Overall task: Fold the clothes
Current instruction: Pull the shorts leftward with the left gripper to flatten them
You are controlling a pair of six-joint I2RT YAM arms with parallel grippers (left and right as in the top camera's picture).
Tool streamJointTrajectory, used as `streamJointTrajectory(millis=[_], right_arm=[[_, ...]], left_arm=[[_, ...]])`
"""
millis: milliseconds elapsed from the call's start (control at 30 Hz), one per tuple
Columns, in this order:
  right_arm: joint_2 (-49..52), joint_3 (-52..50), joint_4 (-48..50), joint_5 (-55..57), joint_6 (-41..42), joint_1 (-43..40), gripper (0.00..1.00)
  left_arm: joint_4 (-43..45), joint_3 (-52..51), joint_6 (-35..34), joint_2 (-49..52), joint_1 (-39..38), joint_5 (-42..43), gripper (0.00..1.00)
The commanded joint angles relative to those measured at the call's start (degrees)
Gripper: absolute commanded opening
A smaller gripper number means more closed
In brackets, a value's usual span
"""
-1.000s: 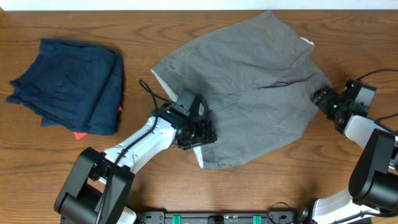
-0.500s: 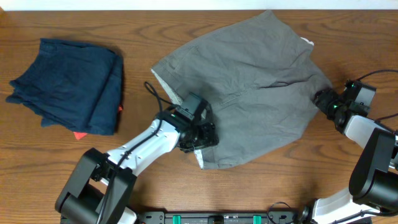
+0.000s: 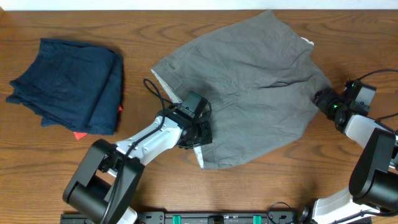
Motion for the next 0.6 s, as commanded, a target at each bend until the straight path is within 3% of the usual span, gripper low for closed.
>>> streamJointTrajectory(millis=[0, 67, 100, 167, 400, 567], right_arm=[[1.1, -0.6, -1.7, 0.2, 0.0, -0.8, 0.60], [1.1, -0.6, -1.7, 0.2, 0.0, -0.8, 0.50], [1.1, -0.6, -1.7, 0.2, 0.0, -1.0, 0.39], [1.0, -0.6, -2.1, 0.2, 0.0, -1.6, 0.01], [-5.5, -0.5, -11.6, -2.8, 1.1, -5.2, 0.01], [-17.5, -0.4, -30.5, -7.0, -0.2, -5.4, 0.01]], left_arm=[[-0.2, -0.6, 0.0, 1.7, 0.0, 2.1, 0.24], [-0.3, -0.6, 0.5, 0.9, 0.4, 2.3, 0.11], [-0.6, -0.6, 0.9, 0.3, 0.7, 2.3, 0.06], [-2.3, -0.6, 3.1, -1.6, 1.9, 2.3, 0.06], [-9.7, -0.5, 11.9, -10.9, 14.5, 2.3, 0.06], [-11.0, -0.5, 13.5, -15.8, 24.4, 3.9, 0.06]])
